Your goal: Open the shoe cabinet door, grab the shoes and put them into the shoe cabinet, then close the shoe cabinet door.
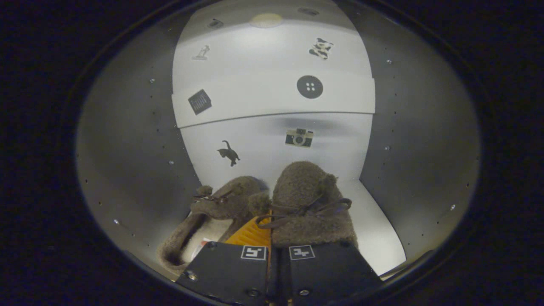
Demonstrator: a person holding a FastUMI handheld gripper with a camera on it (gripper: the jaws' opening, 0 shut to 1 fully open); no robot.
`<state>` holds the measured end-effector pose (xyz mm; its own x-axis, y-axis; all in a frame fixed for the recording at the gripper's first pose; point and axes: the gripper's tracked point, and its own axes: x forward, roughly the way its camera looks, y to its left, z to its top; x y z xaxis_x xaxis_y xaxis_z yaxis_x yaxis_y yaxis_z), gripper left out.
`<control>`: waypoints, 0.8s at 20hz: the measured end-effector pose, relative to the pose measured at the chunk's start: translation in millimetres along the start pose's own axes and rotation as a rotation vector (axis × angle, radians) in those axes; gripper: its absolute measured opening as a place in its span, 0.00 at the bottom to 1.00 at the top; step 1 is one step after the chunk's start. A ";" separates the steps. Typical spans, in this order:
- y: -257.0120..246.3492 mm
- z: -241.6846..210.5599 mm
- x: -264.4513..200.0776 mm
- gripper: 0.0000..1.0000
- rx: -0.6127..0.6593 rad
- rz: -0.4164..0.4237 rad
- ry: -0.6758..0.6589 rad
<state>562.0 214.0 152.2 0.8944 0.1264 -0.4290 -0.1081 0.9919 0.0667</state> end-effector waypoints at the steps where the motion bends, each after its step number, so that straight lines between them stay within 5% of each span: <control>1: 0.0 -1.7 2.9 0.07 0.009 0.000 0.025; 5: -0.3 -18.3 10.4 0.11 -0.021 -0.009 0.176; 10: 1.7 -20.7 11.5 0.15 -0.039 -0.013 0.206; 14: 5.2 -17.6 -8.7 0.52 -0.007 0.015 0.195; 16: 5.7 -12.8 -25.5 0.54 -0.021 0.013 0.148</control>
<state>533.0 216.6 152.0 0.8194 0.1386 -0.5563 -0.1301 0.9900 0.0551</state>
